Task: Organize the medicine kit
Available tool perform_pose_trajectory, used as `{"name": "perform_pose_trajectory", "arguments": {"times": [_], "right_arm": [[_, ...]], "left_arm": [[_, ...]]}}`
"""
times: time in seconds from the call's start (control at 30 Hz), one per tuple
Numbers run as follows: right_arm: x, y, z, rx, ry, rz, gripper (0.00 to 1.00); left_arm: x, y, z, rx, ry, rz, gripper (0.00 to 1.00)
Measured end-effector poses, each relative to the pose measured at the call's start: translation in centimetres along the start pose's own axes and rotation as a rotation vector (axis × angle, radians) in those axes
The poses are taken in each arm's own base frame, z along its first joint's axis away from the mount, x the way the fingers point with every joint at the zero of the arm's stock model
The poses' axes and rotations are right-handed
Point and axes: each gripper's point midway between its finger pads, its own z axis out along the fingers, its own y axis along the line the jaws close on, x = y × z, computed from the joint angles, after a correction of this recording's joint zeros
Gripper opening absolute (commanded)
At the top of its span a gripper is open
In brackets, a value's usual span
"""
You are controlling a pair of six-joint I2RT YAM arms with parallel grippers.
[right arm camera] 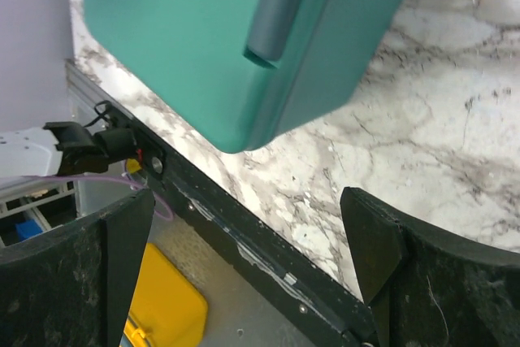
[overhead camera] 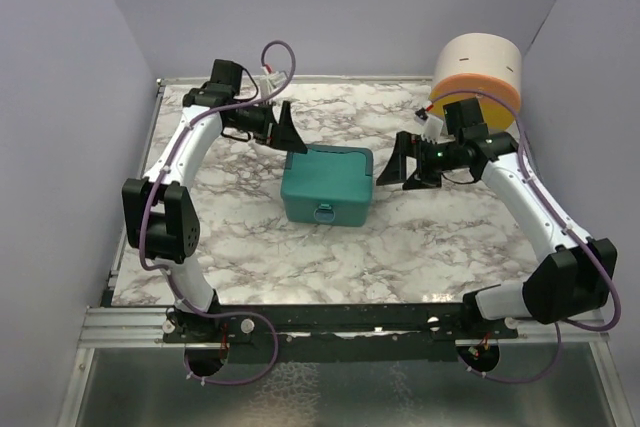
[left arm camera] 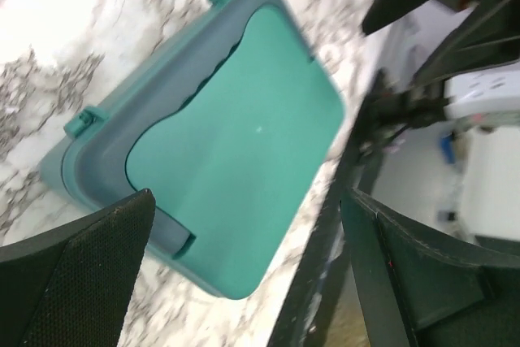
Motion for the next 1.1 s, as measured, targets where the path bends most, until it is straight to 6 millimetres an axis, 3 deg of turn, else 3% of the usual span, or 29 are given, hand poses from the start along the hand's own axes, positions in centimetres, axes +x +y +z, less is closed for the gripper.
{"name": "perform_pose_trajectory", "arguments": {"times": [0.2,0.47,0.6,0.83,1.1], "right_arm": [[2.4,-1.9,1.4,0.092,0.014,0.076,1.00],[2.3,-3.6,2.8,0.161,-0.039,0.156,1.00],[0.6,-3.7,4.4,0.161,-0.072,0.164,1.00],[-1.2,-2.6,9.1,0.165,-0.025,0.125,1.00],[-3.4,-2.1,11.4,0.164,0.000,0.093,1.00]], "left_arm": [[2.8,3.1,1.1,-0.203,0.134,0.110,0.99],[0.5,9.8,2.7,-0.345,0.191,0.189,0.99],[0.3,9.7,3.4,-0.339,0.202,0.222,0.99],[0.8,9.4,3.8,-0.324,0.204,0.235,0.99],[3.4,8.5,2.4,-0.325,0.227,0.219,0.99]]}}
